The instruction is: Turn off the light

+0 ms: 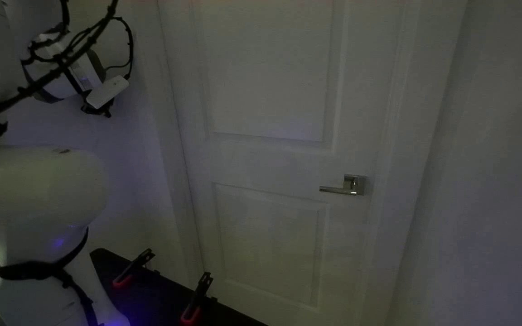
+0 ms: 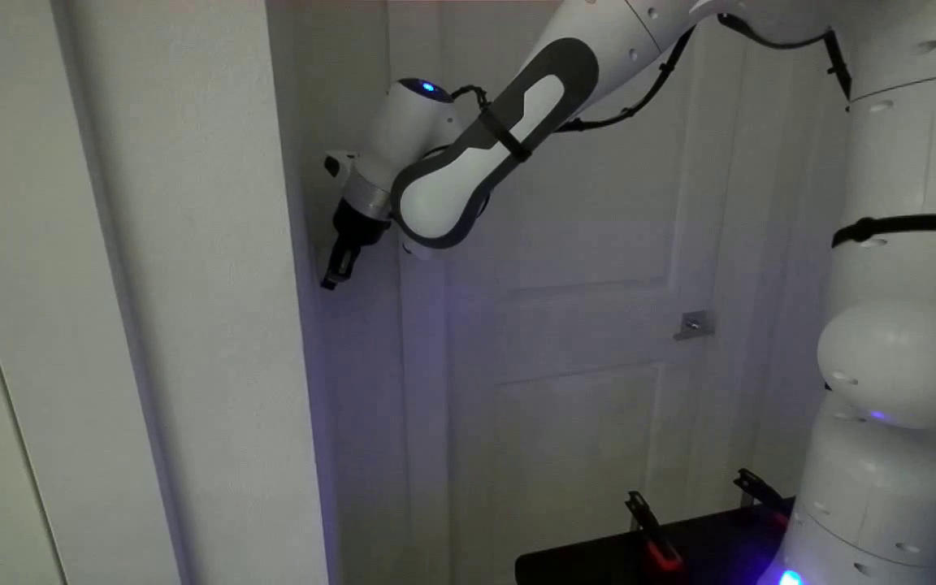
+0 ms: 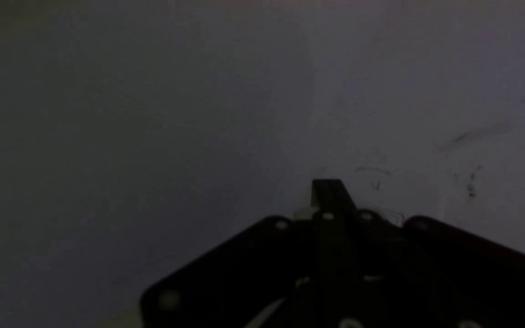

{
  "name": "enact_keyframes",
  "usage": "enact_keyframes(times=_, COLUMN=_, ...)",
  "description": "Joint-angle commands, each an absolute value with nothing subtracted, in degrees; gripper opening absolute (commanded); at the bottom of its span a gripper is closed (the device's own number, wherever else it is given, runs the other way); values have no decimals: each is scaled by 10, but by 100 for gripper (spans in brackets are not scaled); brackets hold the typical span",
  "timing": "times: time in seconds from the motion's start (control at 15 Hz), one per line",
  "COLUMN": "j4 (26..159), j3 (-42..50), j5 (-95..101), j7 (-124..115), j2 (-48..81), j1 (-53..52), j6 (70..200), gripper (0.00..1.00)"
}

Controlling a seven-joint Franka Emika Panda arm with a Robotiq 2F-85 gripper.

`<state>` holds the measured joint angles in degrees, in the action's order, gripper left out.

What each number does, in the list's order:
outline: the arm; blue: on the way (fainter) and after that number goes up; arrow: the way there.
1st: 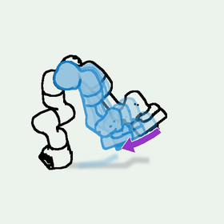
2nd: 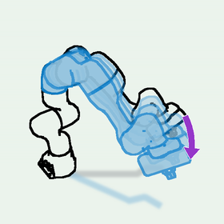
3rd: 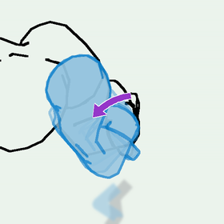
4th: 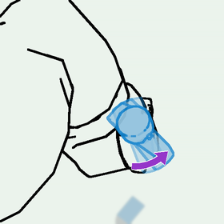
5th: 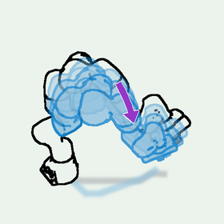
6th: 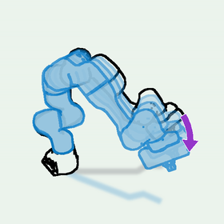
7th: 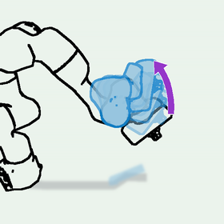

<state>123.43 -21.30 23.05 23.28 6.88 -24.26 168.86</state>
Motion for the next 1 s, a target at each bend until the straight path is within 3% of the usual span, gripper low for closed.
enact_keyframes(times=0.0, j4=1205, j3=-229, j5=190, j7=257, j2=98, j1=-239, j6=1670, gripper=0)
enact_keyframes(times=0.93, j4=1162, j3=-228, j5=-13, j7=310, j2=-29, j1=-227, j6=1142, gripper=0)
